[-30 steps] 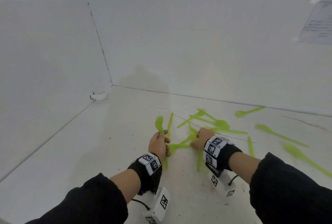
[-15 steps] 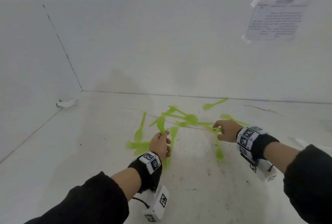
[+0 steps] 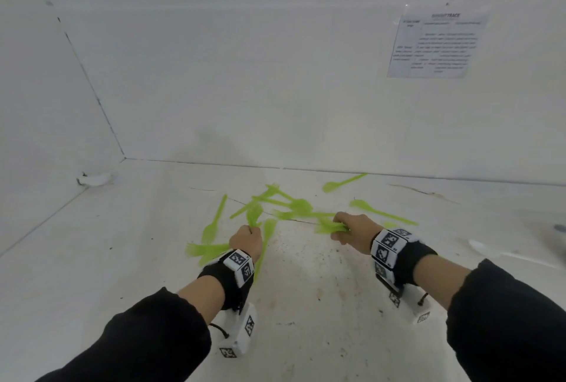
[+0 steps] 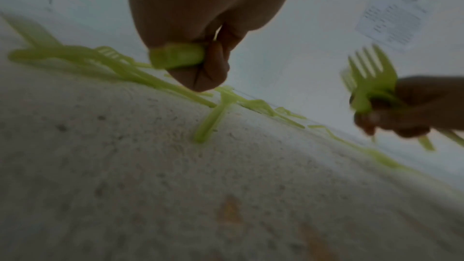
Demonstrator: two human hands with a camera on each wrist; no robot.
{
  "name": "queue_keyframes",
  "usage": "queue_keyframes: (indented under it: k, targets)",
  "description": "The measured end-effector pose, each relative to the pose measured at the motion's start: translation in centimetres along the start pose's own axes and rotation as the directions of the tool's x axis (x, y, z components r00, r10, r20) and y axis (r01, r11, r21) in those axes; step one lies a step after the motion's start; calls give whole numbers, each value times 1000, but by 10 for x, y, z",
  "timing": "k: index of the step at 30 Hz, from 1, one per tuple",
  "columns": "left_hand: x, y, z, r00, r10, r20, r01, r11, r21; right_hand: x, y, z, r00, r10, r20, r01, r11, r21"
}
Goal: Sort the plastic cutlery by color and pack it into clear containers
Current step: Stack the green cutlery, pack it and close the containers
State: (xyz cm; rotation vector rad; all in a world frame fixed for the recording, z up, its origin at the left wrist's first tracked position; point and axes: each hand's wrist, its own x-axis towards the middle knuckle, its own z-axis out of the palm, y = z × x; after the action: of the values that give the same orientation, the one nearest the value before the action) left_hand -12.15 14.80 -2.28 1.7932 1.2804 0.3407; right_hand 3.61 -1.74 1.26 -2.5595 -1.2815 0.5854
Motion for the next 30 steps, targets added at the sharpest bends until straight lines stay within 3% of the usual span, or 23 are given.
queue_keyframes:
  k: [3,6,8,11,13,16,19,21,24,27,30]
  targets:
    - [0,3,2,986,144,78,-162,928,335,-2,-3,1,995,46,-84,-29,980,199]
    - [1,3,8,980,115,163,-184,834,520,0,-5,7,996,76,-55,-55,947,317]
    - [3,3,11,986,63,152,-139,815,563,2,-7,14,991,114,-67,-76,905,418]
    - [3,4,14,993,22,118,-85,823,562,2,-13,21,981,192,-17,-141,773,618]
    - [0,7,15,994,29,107,-86,813,576,5,-18,24,982,189,17,-159,772,615]
    - [-8,13,21,991,118,60,-132,904,406,13,-27,27,987,160,17,-137,777,615]
    - [-21,16,34,983,149,111,-146,989,-35,21,-40,30,983,180,27,-143,673,726]
    - [-32,17,40,971,135,197,-85,966,-244,24,-47,31,982,187,24,-137,620,773]
    - [-44,18,43,964,118,238,-12,914,-405,27,-54,33,984,178,-25,-90,608,789]
    - [-49,20,37,987,42,155,54,821,-569,29,-59,37,972,209,-109,-42,609,792]
    - [-49,20,30,998,18,68,26,799,-601,29,-67,35,970,189,-154,3,624,782]
